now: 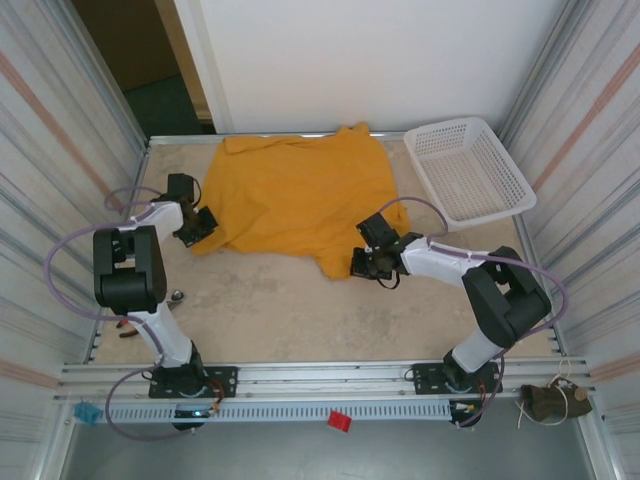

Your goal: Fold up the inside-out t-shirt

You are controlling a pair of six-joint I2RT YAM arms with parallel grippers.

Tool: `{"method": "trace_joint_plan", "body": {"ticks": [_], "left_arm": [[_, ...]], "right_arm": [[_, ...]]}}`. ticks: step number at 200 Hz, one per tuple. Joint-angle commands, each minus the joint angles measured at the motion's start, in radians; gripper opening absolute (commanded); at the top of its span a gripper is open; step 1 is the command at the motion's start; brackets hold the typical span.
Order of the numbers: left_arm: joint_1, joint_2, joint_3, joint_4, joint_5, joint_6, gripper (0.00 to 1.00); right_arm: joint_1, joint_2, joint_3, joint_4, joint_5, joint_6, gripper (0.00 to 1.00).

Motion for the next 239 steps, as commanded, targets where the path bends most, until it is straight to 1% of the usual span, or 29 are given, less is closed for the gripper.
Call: {"method": "trace_joint_plan", "body": {"ticks": [1,20,52,70,79,93,104,123,132,140,145,151,157,164,173,189,206,226,239], "left_arm": [[0.007,-0.071,-0.033,0.004,0.033,0.015,0.00],[0.007,-0.186,-0.129,0.030,0.063,-0.037,0.00],[0.003,-0.423,-0.305,0.059,0.134,-0.137,0.00],[-0.015,-0.565,-0.370,0.040,0.145,-0.189,0.00],[-0.033,-0.625,-0.385,0.020,0.133,-0.206,0.00],[-0.049,-0.695,-0.394,-0.006,0.112,-0.220,0.00],[-0.049,-0.721,-0.394,-0.016,0.109,-0.222,0.00],[-0.057,-0.699,-0.379,-0.018,0.122,-0.200,0.00],[-0.070,-0.669,-0.370,-0.017,0.132,-0.185,0.00],[-0.094,-0.639,-0.357,-0.024,0.121,-0.171,0.10],[-0.117,-0.621,-0.351,-0.029,0.104,-0.163,0.18],[-0.148,-0.601,-0.344,-0.036,0.080,-0.154,0.27],[-0.179,-0.582,-0.342,-0.039,0.057,-0.147,0.34],[-0.213,-0.559,-0.340,-0.048,0.024,-0.143,0.40],[-0.250,-0.540,-0.344,-0.068,-0.020,-0.154,0.46],[-0.296,-0.537,-0.384,-0.058,-0.063,-0.186,0.52],[-0.333,-0.554,-0.429,-0.050,-0.123,-0.220,0.55],[-0.355,-0.560,-0.467,-0.042,-0.154,-0.254,0.55],[-0.365,-0.555,-0.483,-0.042,-0.184,-0.269,0.56]], "right_arm": [[-0.023,-0.117,-0.037,-0.049,0.015,-0.038,0.00],[-0.040,-0.257,-0.076,-0.123,0.016,-0.041,0.00],[-0.063,-0.503,-0.111,-0.277,0.037,-0.032,0.00],[-0.081,-0.613,-0.101,-0.338,0.025,-0.016,0.00],[-0.088,-0.650,-0.087,-0.364,0.012,-0.009,0.00],[-0.095,-0.668,-0.057,-0.389,0.000,-0.009,0.00],[-0.104,-0.656,-0.033,-0.397,-0.015,-0.022,0.00],[-0.141,-0.599,-0.004,-0.380,-0.028,-0.059,0.00],[-0.177,-0.525,0.005,-0.357,-0.044,-0.086,0.00],[-0.211,-0.472,0.005,-0.329,-0.049,-0.105,0.00],[-0.233,-0.436,0.006,-0.313,-0.048,-0.117,0.11],[-0.253,-0.396,0.008,-0.293,-0.036,-0.134,0.33],[-0.269,-0.357,0.013,-0.288,-0.006,-0.139,0.48],[-0.280,-0.334,0.017,-0.291,0.001,-0.139,0.53],[-0.281,-0.343,0.008,-0.286,-0.017,-0.137,0.57],[-0.271,-0.407,-0.032,-0.285,-0.023,-0.113,0.60],[-0.269,-0.482,-0.074,-0.322,0.001,-0.089,0.62],[-0.275,-0.557,-0.126,-0.349,0.022,-0.065,0.66],[-0.278,-0.585,-0.154,-0.354,0.030,-0.054,0.70]]}}
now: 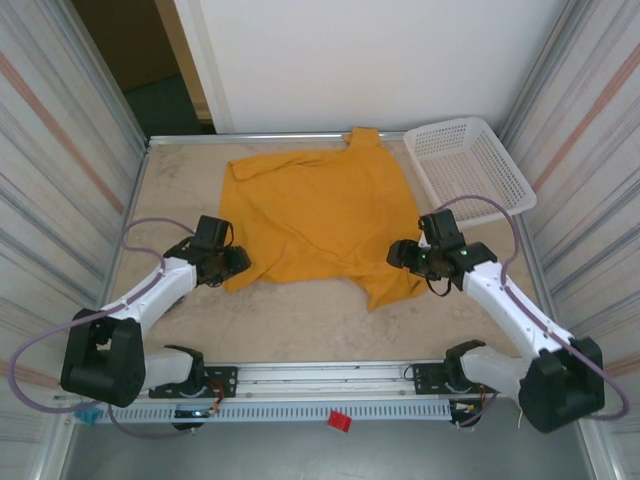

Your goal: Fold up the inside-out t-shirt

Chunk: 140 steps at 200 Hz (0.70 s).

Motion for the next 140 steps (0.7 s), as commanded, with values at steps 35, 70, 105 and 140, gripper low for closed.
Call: {"method": "trace_joint_plan", "body": {"ticks": [35,70,105,140], "left_arm": [[-0.018,0.034,-0.052,0.057,-0.105,-0.033,0.59],[-0.015,0.092,-0.055,0.187,-0.067,0.009,0.57],[-0.012,0.125,-0.047,0.232,-0.016,0.022,0.22],[0.024,-0.014,-0.032,0.139,-0.014,0.044,0.00]], "right_arm": [[-0.018,-0.057,-0.068,-0.053,0.042,0.038,0.70],[-0.036,-0.057,-0.058,-0.058,0.053,0.025,0.71],[-0.092,-0.095,-0.058,-0.075,0.042,0.011,0.71],[-0.135,-0.134,-0.046,-0.113,0.027,-0.002,0.71]]}}
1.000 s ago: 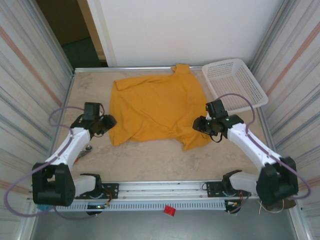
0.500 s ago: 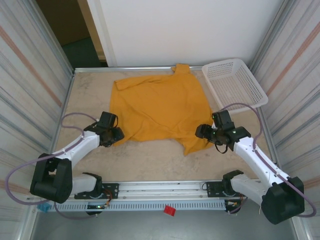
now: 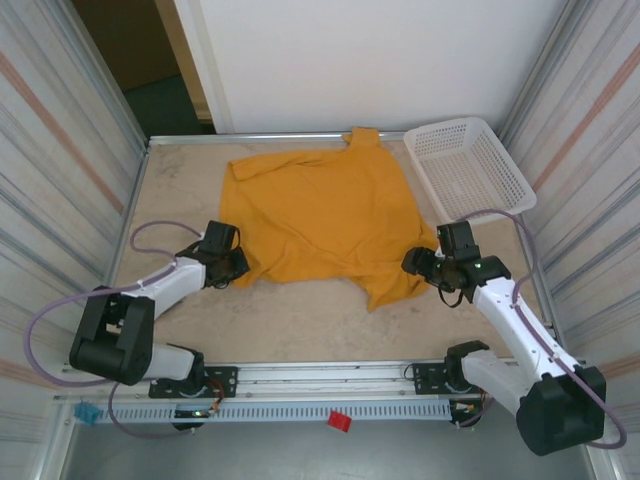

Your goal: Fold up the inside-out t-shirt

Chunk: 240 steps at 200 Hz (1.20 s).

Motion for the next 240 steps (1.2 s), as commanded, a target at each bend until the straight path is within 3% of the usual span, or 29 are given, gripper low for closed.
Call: {"method": "trace_joint_plan", "body": {"ticks": [1,48,105,132,178,206,225,240], "left_arm": [[0.032,-0.123,0.018,-0.055,0.006,0.025,0.00],[0.156,-0.383,0.047,-0.233,0.000,0.033,0.00],[0.242,-0.335,0.021,-0.223,0.019,0.049,0.00],[0.247,-0.309,0.034,-0.207,0.012,0.060,0.00],[0.277,-0.288,0.059,-0.200,0.026,0.077,0.00],[0.282,-0.286,0.071,-0.194,0.030,0.078,0.00],[0.282,-0.283,0.074,-0.190,0.033,0.078,0.00],[0.282,-0.279,0.077,-0.190,0.035,0.080,0.00]], "right_arm": [[-0.022,-0.035,0.020,-0.055,0.001,-0.019,0.71],[-0.031,-0.039,-0.010,-0.079,-0.027,-0.037,0.71],[-0.029,0.011,-0.142,0.011,-0.077,-0.027,0.66],[-0.028,0.066,-0.149,0.053,-0.075,0.003,0.56],[-0.029,0.109,-0.188,0.106,-0.016,0.022,0.26],[-0.031,0.079,-0.216,0.101,0.012,0.050,0.26],[-0.032,0.073,-0.216,0.112,0.021,0.062,0.39],[-0.034,0.084,-0.210,0.138,0.013,0.062,0.43]]}}
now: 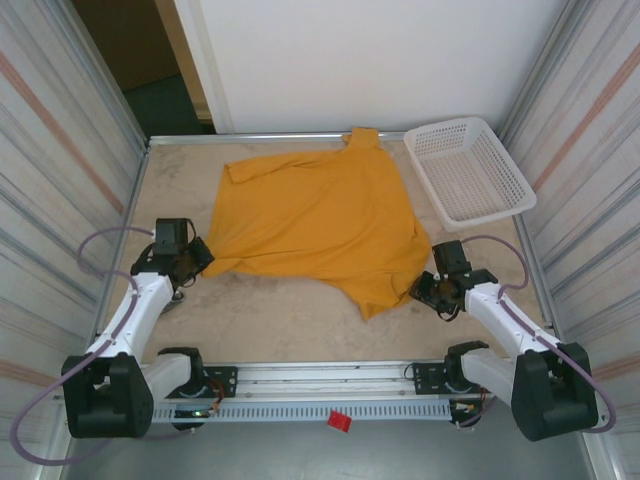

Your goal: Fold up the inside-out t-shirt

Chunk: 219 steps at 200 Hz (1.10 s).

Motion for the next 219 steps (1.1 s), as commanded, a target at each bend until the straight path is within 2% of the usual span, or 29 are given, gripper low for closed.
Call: {"method": "trace_joint_plan", "body": {"ticks": [1,33,62,68,79,86,115,140,171,219], "left_arm": [[0.008,0.005,0.034,0.014,0.005,0.018,0.00],[0.009,0.008,0.031,0.014,0.007,0.021,0.00],[0.009,0.010,0.028,0.017,0.010,0.017,0.00],[0.009,0.011,0.028,0.017,0.010,0.017,0.00],[0.009,0.013,0.028,0.017,0.010,0.017,0.00],[0.010,0.013,0.030,0.016,0.010,0.020,0.00],[0.034,0.005,0.054,0.013,0.049,0.028,0.00],[0.047,-0.005,0.124,-0.008,0.078,0.048,0.00],[0.050,-0.003,0.205,-0.039,0.100,0.061,0.00],[0.050,-0.017,0.223,-0.086,0.176,0.004,0.00]], "right_arm": [[-0.008,-0.003,-0.001,0.040,0.023,0.025,0.43],[-0.009,0.076,0.013,0.109,-0.008,0.027,0.41],[-0.011,0.153,0.021,0.165,-0.034,0.033,0.35],[-0.011,0.159,0.023,0.171,-0.040,0.034,0.30],[-0.012,0.160,0.030,0.168,-0.057,0.027,0.09],[-0.012,0.143,0.037,0.150,-0.066,0.026,0.00],[-0.034,-0.077,0.092,-0.004,-0.066,0.029,0.00],[-0.075,-0.274,0.253,-0.148,-0.022,0.026,0.00],[-0.106,-0.304,0.439,-0.260,-0.002,-0.004,0.00],[-0.106,-0.377,0.465,-0.324,-0.022,0.056,0.00]]}}
